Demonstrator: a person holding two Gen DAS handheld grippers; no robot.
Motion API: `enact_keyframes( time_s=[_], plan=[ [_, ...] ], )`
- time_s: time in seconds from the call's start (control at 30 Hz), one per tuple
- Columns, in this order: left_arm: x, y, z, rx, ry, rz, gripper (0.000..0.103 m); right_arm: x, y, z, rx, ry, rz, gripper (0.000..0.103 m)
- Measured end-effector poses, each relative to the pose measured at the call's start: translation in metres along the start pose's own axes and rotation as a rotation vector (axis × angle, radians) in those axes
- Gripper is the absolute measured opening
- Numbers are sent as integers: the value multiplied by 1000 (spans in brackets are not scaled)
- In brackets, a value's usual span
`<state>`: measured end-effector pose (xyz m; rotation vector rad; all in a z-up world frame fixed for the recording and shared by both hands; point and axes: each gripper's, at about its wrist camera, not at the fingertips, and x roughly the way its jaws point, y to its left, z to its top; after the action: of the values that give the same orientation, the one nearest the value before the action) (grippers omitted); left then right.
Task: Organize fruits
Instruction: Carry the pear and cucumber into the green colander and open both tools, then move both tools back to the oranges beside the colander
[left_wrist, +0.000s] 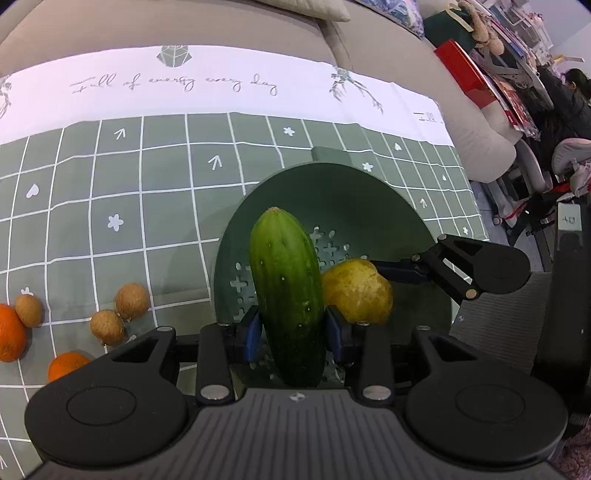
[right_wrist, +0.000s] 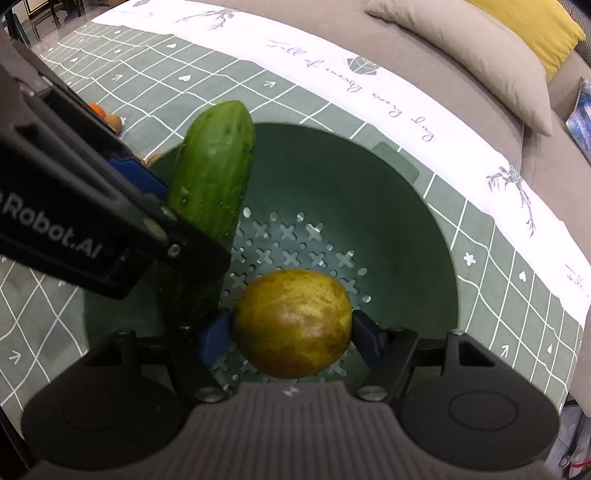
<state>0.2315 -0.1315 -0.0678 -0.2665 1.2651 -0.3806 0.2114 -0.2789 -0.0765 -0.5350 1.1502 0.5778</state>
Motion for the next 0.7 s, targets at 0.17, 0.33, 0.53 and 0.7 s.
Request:
enact_keyframes(
  time_s=[0.17, 0.33, 0.53, 0.7],
  plan=[
    [2, -3, -1, 16, -3, 21, 42, 7, 4, 1, -15, 15, -10, 67],
    [0, -5, -4, 48, -13, 46, 48, 0, 8, 6, -34, 8, -70, 76],
    [-16, -7, -13, 63, -31, 17, 58, -21, 11, 13, -21, -18, -120, 81],
    [-44, -7, -26, 88, -78, 11, 59, -41, 30, 16, -45, -46, -184, 85]
  ],
)
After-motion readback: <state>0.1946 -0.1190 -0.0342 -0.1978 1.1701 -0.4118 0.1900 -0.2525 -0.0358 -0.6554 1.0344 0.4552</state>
